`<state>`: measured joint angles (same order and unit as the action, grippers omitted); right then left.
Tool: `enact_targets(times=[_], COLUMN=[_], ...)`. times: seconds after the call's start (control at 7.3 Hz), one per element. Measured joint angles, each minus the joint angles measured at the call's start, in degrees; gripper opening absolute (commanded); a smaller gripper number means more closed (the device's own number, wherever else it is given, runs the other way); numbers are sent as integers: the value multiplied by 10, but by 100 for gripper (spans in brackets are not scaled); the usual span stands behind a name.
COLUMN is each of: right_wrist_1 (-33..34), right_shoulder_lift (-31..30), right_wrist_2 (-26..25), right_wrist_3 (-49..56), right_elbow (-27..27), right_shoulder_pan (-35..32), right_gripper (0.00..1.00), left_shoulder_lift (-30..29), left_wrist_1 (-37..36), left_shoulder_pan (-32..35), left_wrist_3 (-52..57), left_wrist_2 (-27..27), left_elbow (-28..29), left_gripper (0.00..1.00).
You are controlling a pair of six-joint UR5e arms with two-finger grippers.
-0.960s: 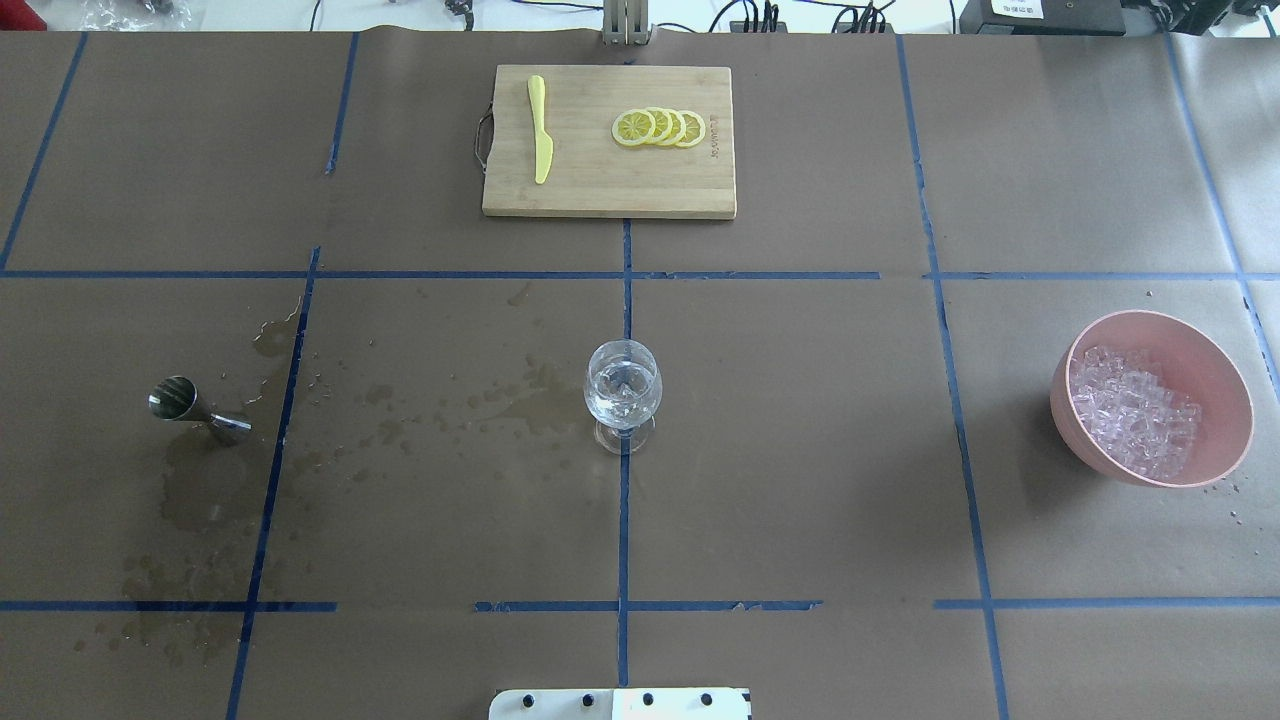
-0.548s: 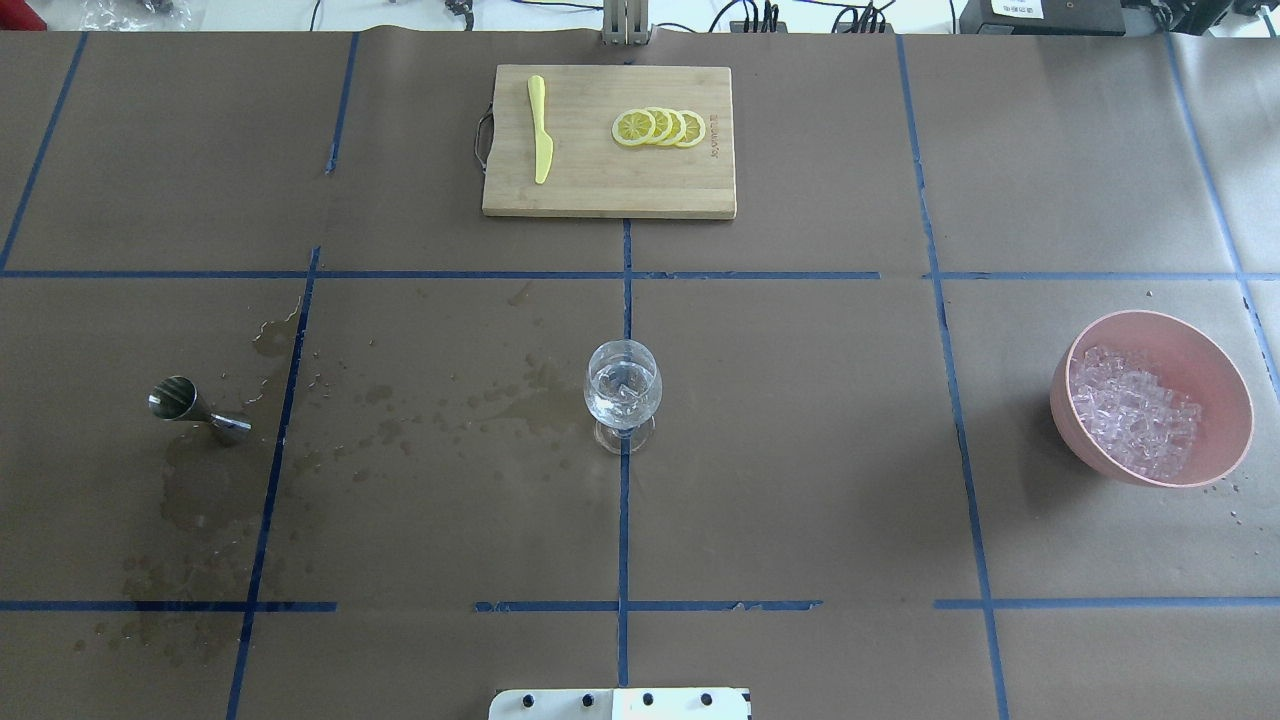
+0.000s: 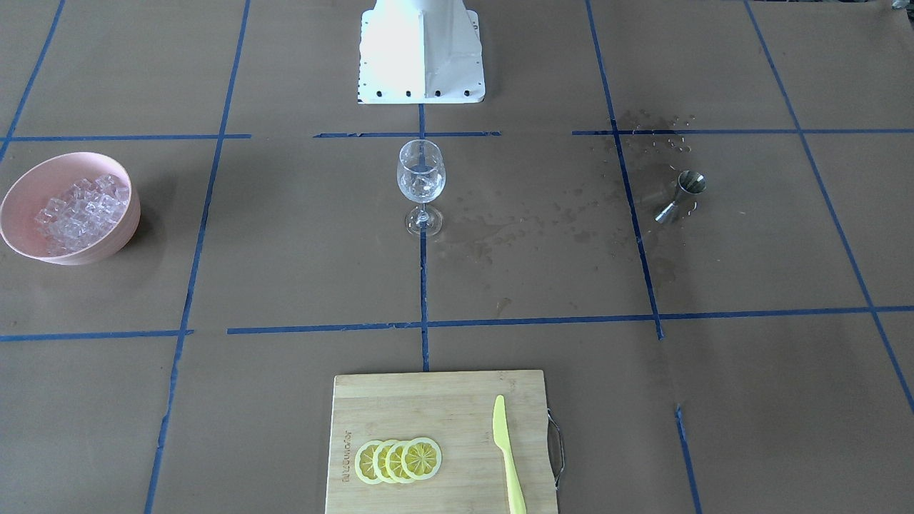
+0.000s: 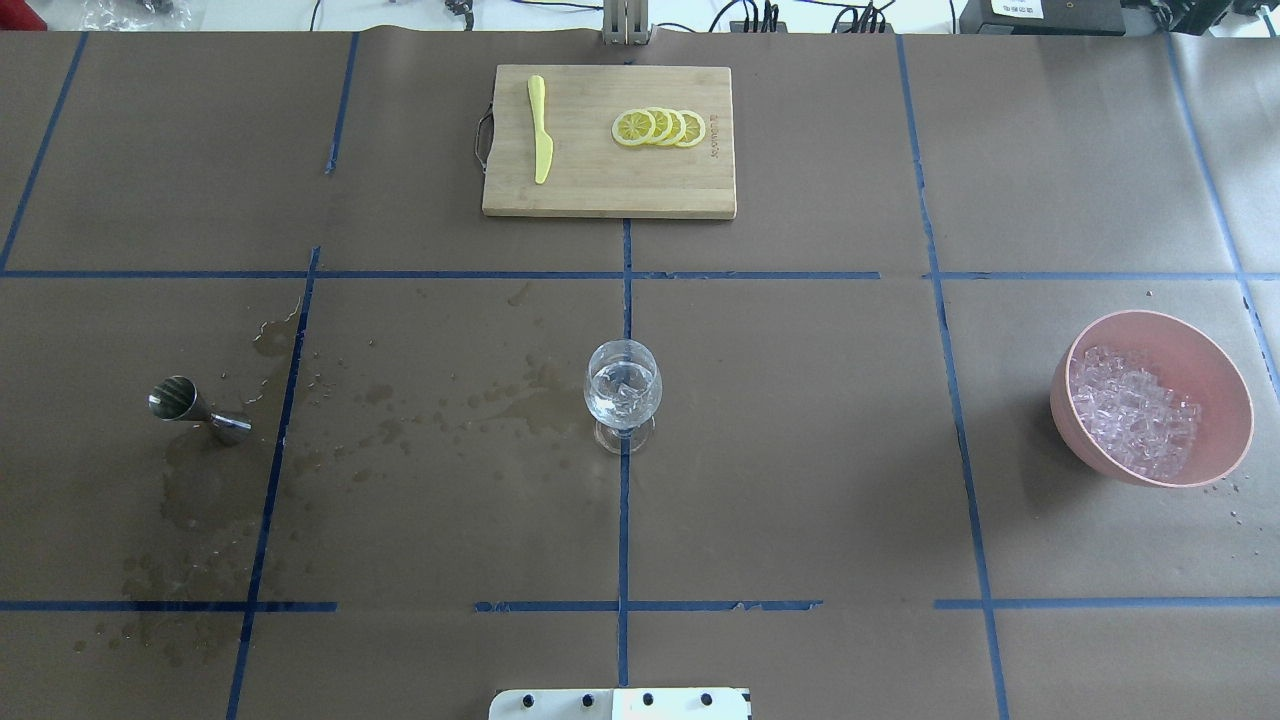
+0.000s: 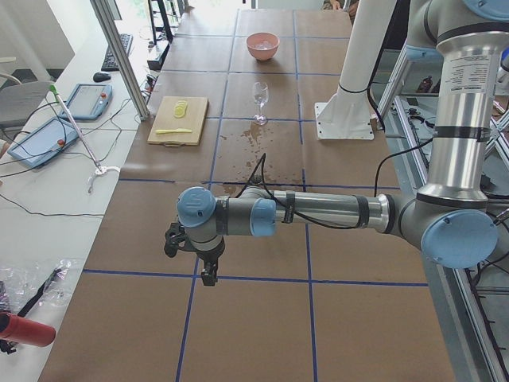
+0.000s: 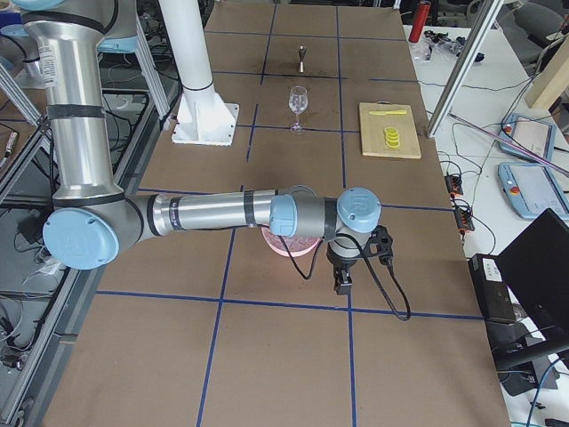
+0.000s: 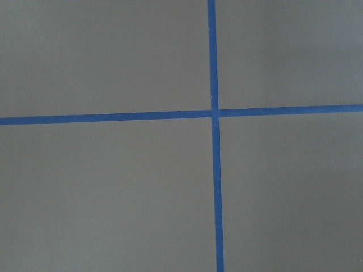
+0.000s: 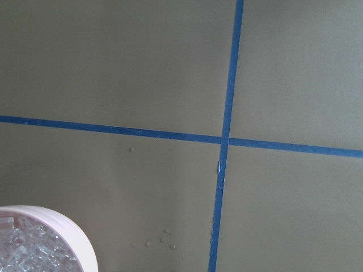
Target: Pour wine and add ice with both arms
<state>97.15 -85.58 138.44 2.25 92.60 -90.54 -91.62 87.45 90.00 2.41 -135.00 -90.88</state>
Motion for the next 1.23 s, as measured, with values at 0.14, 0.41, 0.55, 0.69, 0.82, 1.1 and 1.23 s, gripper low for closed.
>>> enact_targets(times=[0.14, 0.41, 0.55, 0.69, 0.82, 1.1, 1.23], right_wrist_1=[-1, -1, -1, -1, -1, -1, -1], right_shoulder_lift=[0, 1, 0, -2, -2, -3, -3], right_wrist_2=[-5, -18, -20, -23, -26, -28, -28], right_wrist_3=[-13, -20, -21, -21, -22, -22, -22], right_elbow=[0, -1, -2, -3, -3, -2, -2], right_shoulder_pan=[0, -2, -4, -7, -10, -13, -13], right_gripper=[100, 100, 100, 100, 100, 100, 100], left_shoulder_lift=[0, -1, -1, -1, -1, -1, -1], left_wrist_1=[0, 0, 0, 0, 0, 1, 1], left_shoulder_pan=[0, 0, 0, 0, 0, 0, 0], left_wrist_3=[0, -1, 0, 0, 0, 1, 1], left_wrist_2=[0, 0, 0, 1, 1, 1, 1], left_elbow=[-1, -4, -4, -4, -4, -4, -5], left_gripper=[100, 100, 100, 100, 100, 100, 100])
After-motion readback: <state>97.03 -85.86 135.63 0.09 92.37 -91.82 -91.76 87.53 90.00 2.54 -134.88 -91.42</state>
